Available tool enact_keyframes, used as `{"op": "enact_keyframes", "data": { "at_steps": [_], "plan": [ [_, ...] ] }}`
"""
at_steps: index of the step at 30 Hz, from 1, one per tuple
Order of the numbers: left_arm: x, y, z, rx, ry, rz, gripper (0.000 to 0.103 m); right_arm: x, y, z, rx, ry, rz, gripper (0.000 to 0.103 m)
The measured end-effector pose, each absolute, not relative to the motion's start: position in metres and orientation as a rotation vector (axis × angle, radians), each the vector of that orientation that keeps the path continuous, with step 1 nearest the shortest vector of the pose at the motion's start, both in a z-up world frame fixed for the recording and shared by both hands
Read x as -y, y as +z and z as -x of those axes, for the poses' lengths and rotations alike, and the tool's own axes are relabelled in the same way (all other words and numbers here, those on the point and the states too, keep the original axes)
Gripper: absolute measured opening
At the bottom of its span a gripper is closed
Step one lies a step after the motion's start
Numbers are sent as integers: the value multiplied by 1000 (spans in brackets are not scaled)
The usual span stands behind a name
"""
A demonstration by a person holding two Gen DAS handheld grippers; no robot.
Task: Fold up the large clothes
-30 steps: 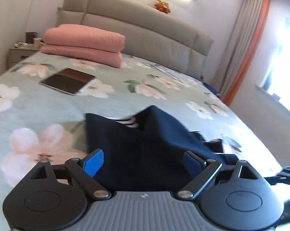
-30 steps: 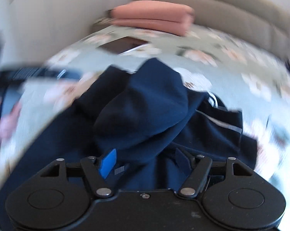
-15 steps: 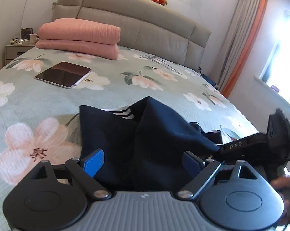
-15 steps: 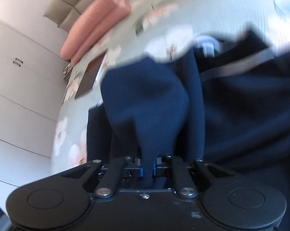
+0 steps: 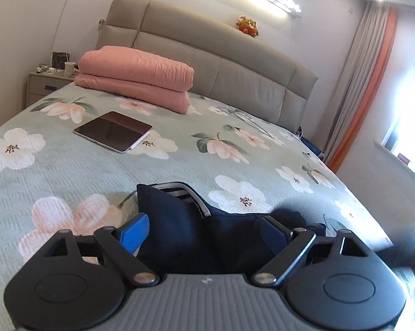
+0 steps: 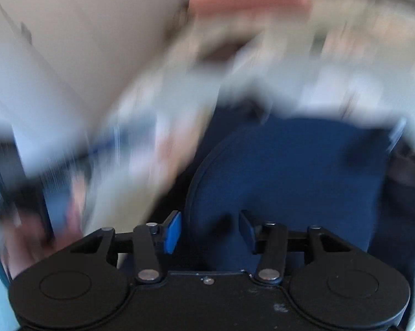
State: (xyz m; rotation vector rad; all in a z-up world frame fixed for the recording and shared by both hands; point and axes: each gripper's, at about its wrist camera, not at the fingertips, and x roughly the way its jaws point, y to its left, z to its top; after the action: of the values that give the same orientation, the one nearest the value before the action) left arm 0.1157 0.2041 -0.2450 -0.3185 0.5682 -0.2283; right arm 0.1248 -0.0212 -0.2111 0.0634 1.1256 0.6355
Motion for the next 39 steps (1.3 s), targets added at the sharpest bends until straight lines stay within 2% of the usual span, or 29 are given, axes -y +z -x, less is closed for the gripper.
{"op": "enact_keyframes", "data": {
  "at_steps": [2,8,9,10,11,12,13,14,15,16,17,18,19,20,22,23,24,27,30,33,35,36,37,39],
  "plan": [
    [-202,-244,-117,-575,-257,306,89,24,-227,-108,-1159,632,-40,53],
    [-171,-255,-130,-638,-517,373,88,99,-210,-104,-1040,388,-118,55],
    [-159,-261,-136,-646,-553,375,82,102,-210,-109,-1011,358,-93,54],
    [-150,-268,-142,-656,-567,376,71,102,-211,-115,-977,332,-59,51],
    [-140,-279,-150,-681,-585,380,64,100,-214,-122,-947,308,-29,40],
    [-134,-290,-159,-712,-591,380,51,95,-221,-130,-923,280,-6,30],
    [-128,-302,-168,-744,-579,378,42,90,-230,-138,-903,258,7,26],
    [-126,-314,-175,-763,-564,376,40,85,-240,-146,-892,248,9,25],
    [-126,-326,-181,-778,-547,368,35,79,-257,-151,-911,247,6,24],
    [-128,-339,-185,-800,-515,354,23,80,-274,-154,-944,229,4,24],
    [-133,-352,-188,-833,-469,351,18,84,-289,-156,-983,195,6,23],
    [-141,-365,-190,-861,-437,365,8,86,-298,-152,-1015,175,1,14],
    [-152,-377,-190,-877,-428,405,3,96,-304,-146,-1027,167,-25,9],
    [-167,-386,-188,-888,-442,488,3,103,-305,-140,-1037,149,-31,0],
    [-187,-390,-179,-906,-434,585,3,119,-300,-126,-1060,113,-22,0],
    [-192,-385,-171,-901,-424,571,3,126,-294,-119,-1071,92,-20,1],
    [-195,-379,-163,-897,-414,551,3,128,-289,-114,-1083,76,-11,15],
    [-196,-352,-137,-856,-454,571,13,130,-265,-93,-1048,140,-57,15],
    [-185,-331,-116,-811,-508,595,14,106,-244,-81,-956,267,-85,18],
    [-160,-333,-107,-847,-509,517,15,69,-257,-88,-960,291,0,20],
    [-145,-350,-111,-912,-442,413,14,64,-282,-90,-1034,272,23,20],
    [-142,-360,-113,-947,-408,390,13,64,-293,-90,-1087,260,30,19],
    [-142,-369,-115,-979,-372,380,7,66,-302,-87,-1126,255,25,19],
    [-152,-375,-112,-988,-362,417,5,77,-300,-74,-1104,269,-10,19]
  ]
}}
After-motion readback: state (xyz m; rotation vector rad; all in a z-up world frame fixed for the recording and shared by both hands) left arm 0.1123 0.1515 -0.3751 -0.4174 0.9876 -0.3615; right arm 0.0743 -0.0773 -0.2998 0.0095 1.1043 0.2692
